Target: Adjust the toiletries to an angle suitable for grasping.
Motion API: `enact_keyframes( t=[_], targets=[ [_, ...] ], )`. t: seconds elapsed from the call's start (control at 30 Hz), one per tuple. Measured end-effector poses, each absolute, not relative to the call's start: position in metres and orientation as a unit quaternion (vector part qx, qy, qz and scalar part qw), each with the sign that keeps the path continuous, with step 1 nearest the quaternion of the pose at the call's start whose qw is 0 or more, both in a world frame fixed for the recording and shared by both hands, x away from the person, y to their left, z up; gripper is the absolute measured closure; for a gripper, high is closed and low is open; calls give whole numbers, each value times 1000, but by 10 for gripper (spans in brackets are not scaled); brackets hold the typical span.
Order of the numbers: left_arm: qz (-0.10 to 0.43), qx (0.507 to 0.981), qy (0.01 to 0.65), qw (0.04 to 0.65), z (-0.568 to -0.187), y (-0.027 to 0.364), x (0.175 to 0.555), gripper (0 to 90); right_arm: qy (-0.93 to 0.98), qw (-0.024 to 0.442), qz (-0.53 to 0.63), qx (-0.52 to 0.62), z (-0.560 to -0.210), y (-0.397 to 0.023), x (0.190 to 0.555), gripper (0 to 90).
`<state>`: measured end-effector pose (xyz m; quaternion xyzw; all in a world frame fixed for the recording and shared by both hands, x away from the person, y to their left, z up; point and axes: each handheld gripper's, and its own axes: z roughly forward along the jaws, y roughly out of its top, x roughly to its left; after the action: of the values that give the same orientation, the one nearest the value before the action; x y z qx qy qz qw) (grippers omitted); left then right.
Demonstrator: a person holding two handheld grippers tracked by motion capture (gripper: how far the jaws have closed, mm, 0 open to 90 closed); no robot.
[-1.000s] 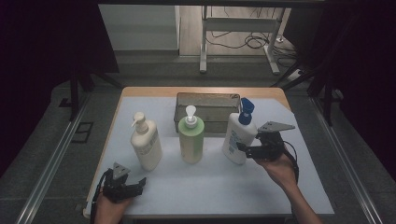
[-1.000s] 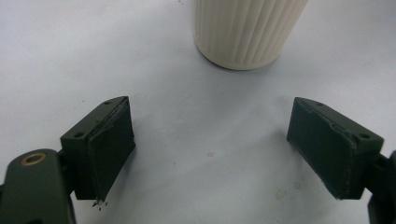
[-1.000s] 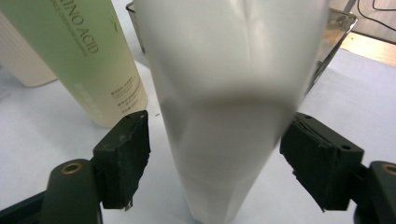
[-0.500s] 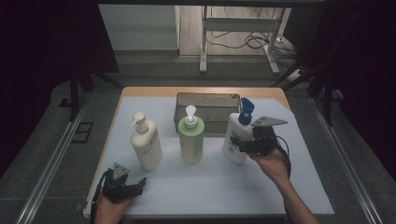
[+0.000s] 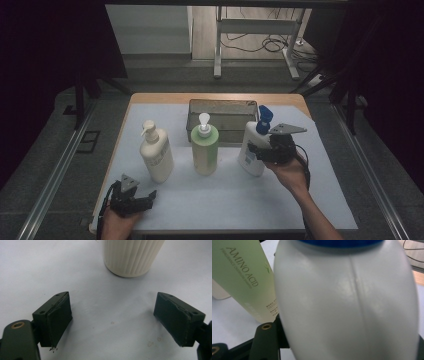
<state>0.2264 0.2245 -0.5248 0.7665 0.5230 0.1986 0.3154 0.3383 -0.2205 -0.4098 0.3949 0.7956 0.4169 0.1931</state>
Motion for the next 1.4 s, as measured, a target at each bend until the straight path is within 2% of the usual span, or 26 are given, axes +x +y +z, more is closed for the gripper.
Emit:
enact_keyframes(
  t=[0.47, 1.4],
  targets=[
    [199, 768, 521, 315, -525, 225, 227, 145, 810, 186, 393, 393, -398, -220, 334, 398],
    [197, 768, 521, 316, -525, 225, 227, 138, 812, 187, 412, 369, -333, -210, 349, 399]
  ],
)
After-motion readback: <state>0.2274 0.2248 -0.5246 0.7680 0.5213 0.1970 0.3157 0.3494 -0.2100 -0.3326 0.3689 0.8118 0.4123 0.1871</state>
